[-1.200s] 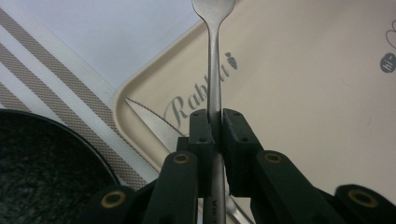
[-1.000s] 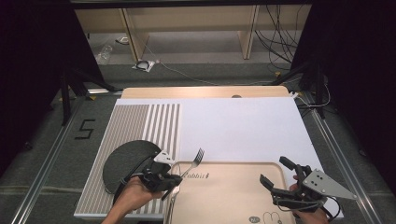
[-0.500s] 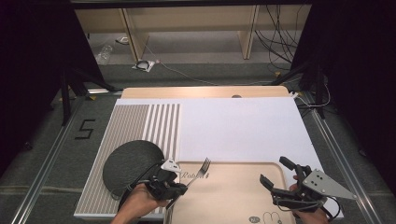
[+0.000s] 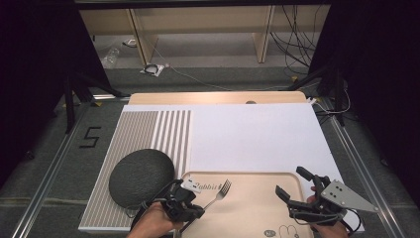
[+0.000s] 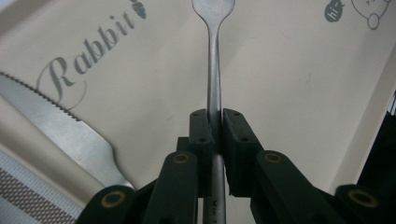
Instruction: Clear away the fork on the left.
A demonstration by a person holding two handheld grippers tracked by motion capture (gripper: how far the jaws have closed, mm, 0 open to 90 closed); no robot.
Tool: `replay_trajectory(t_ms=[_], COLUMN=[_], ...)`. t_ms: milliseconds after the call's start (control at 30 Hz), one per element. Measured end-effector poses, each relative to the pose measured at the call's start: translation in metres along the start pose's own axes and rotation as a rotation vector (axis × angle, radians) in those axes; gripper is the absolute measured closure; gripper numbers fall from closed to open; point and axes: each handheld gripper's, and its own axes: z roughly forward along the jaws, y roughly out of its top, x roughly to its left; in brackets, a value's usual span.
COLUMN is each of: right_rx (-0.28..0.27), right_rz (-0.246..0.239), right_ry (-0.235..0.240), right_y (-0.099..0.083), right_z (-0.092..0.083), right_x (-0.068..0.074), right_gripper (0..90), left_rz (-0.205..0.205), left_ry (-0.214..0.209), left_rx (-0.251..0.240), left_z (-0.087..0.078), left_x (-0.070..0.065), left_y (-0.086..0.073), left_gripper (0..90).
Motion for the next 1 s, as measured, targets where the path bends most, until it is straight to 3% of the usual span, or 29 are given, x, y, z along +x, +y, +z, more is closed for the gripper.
replay_trajectory(t_ms=[367, 1000], right_rx=[0.001, 0.001], right_rz=[-0.001, -0.002], right_ry=[0.0, -0.001], right_y=[0.0, 0.0], right_z=[0.0, 0.001], right_x=[0.0, 0.001], right_gripper=[13.7, 13.7], left_rz=[0.024, 0.036], left_ry=[-0.033, -0.016], left_rx=[0.049, 0.121], left_z=[0.01, 0.023], left_x=[-0.011, -0.018], left_y=[0.0, -0.002], left_gripper=[82.3, 82.3])
